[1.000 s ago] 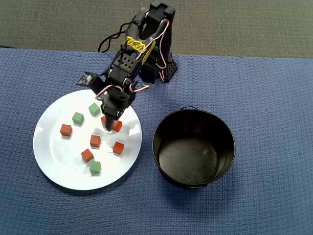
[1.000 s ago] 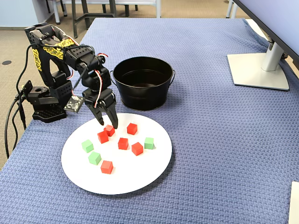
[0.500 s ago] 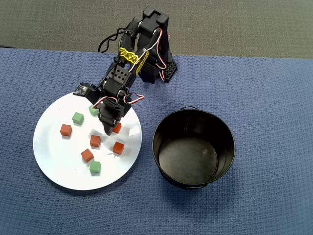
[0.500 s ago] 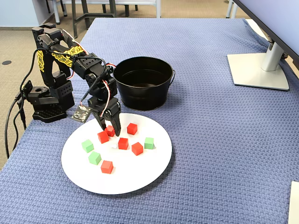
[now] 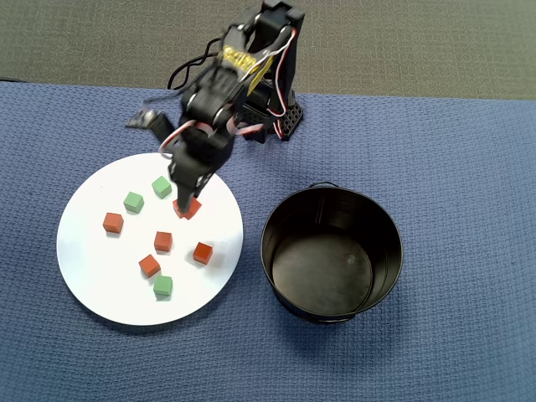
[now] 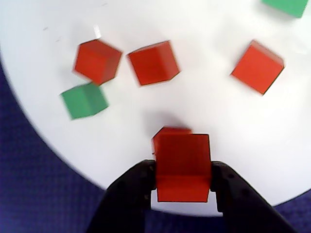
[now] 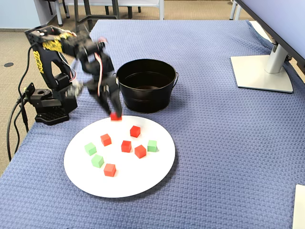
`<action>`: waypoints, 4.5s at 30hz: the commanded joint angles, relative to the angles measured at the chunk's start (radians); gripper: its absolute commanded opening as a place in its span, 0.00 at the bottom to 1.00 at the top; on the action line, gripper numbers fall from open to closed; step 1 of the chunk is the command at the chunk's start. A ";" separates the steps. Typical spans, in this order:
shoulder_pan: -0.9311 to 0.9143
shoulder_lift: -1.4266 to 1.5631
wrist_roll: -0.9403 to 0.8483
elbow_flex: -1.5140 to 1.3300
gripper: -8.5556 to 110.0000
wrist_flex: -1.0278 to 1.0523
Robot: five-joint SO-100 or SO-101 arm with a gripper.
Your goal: Pick up the red cubes from the white plate and place them in the black recipient
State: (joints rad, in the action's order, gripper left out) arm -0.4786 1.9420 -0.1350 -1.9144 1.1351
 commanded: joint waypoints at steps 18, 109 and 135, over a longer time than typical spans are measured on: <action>0.810 -0.147 0.132 0.360 0.39 -0.031; 0.172 -0.186 -0.021 0.402 0.07 0.114; 0.621 -0.132 -0.003 0.425 0.35 0.153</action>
State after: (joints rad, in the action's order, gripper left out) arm 0.2424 1.7948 -0.0798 -1.5923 1.2318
